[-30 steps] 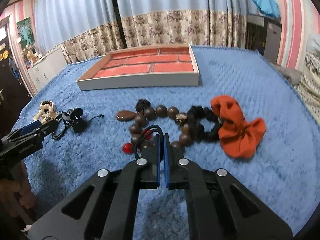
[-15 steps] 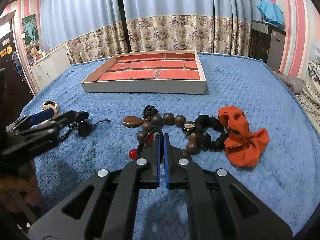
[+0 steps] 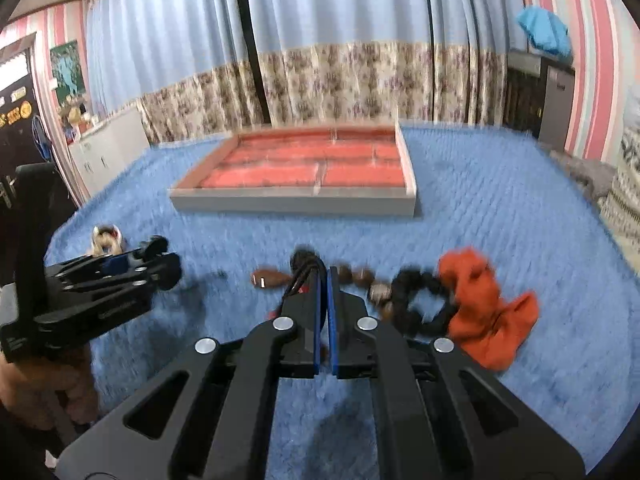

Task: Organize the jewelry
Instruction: 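Carry both bracelets into the red-lined tray and open both tools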

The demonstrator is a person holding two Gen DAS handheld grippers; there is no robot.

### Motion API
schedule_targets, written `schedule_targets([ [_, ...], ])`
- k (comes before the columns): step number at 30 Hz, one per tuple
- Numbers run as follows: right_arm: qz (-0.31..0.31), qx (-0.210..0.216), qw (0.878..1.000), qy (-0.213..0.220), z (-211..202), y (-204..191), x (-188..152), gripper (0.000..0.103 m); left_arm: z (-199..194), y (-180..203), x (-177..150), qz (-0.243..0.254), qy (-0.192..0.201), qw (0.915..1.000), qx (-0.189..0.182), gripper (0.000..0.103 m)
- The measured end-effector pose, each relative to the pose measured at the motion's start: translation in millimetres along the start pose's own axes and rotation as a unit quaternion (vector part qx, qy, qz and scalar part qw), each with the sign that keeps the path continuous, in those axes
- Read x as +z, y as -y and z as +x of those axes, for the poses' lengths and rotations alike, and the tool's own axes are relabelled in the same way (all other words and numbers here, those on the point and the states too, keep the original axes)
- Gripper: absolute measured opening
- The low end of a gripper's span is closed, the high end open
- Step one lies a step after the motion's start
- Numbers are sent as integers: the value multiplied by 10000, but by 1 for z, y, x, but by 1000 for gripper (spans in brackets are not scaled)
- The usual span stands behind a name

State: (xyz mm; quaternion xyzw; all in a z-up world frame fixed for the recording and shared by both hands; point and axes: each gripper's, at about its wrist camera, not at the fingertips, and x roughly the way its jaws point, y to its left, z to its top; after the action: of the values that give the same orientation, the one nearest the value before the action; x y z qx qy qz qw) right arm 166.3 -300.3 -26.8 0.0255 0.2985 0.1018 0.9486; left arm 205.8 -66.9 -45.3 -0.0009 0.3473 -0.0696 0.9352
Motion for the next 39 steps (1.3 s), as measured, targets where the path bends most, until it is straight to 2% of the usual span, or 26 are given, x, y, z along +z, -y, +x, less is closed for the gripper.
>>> schedule_targets([
  [4,-155,-38,9986,500,-14,0,29,4,-35,-2,30,153,566,9983,2,45],
  [7,-264,-112,9960,842,-17,0,53,4,-44,1,50,324,882,9956,44,45],
  [11,-279,-20,9924,1201,-12,1,82,4,-36,-1,76,347,1107,9932,-116,45],
  [15,-61,68,9900,1405,8,1,104,4,-24,-9,104,68,1547,9879,-112,45],
  [18,-67,-146,9885,1504,29,2,116,4,-1,-13,120,34,1711,9852,134,46],
  [23,34,-330,9921,1208,75,11,121,4,36,-32,119,-257,1541,9873,279,46],
  [29,87,-378,9963,764,122,25,111,4,71,-36,108,-240,1308,9905,357,46],
  [31,18,-413,9967,693,129,23,104,4,77,-35,102,-275,1238,9909,458,46],
  [39,5,-380,9984,428,148,28,89,4,93,-34,89,-254,1059,9931,431,46],
])
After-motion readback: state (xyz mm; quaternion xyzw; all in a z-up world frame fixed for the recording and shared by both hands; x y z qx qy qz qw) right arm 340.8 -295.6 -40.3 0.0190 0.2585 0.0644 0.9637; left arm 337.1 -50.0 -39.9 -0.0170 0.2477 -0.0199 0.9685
